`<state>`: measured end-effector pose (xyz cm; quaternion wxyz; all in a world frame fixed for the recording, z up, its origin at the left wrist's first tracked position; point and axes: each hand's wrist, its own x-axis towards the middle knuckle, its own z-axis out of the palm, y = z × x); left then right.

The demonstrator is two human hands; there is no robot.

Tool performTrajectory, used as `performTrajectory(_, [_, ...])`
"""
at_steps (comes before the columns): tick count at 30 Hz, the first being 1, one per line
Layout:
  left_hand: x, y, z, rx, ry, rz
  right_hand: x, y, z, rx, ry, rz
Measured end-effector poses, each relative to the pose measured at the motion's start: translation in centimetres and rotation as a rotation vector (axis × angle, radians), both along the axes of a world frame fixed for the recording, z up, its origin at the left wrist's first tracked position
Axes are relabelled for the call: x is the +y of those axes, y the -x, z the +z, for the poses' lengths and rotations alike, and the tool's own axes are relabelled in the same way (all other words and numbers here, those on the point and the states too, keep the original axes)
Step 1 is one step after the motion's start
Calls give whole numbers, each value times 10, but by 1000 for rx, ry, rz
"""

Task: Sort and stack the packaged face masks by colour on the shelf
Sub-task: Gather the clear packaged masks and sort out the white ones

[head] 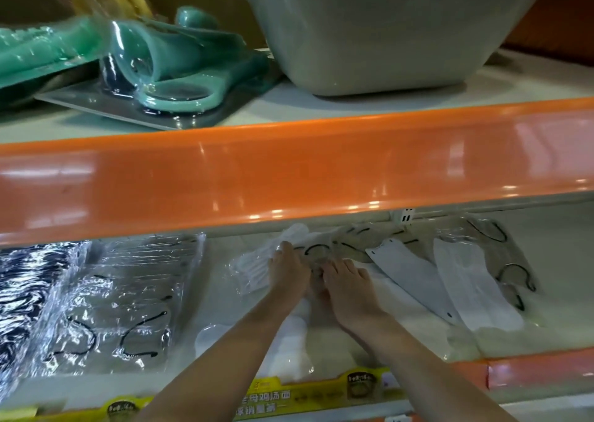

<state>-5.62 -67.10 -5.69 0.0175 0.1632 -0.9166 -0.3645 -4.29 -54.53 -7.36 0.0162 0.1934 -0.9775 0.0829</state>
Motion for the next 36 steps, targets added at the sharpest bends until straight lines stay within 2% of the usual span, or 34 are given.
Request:
performTrajectory(2, [3,6,-2,14,-111,75,1,0,-5,5,16,13])
performTrajectory(10, [4,18,-7,33,-219,119,6,-7,-19,42,78,22])
performTrajectory(14, [9,18,-8,-11,-131,38,9,-13,-15,73,120,44])
performTrajectory(24, [-1,-4,-2,324,-138,165,12,-10,-15,19,217,43])
performTrajectory(27, [-24,-14,7,366,-167,209,12,-7,-16,8,364,-20])
performTrajectory(32, [-64,-40,27,315,-548,92,14,-2,-3,-29,745,-65])
performTrajectory(34, [-73,-52,37,295,-588,65,14,-2,4,7,893,-89])
performTrajectory(36, [-81,-63,44,306,-611,83,14,-1,8,29,926,-80])
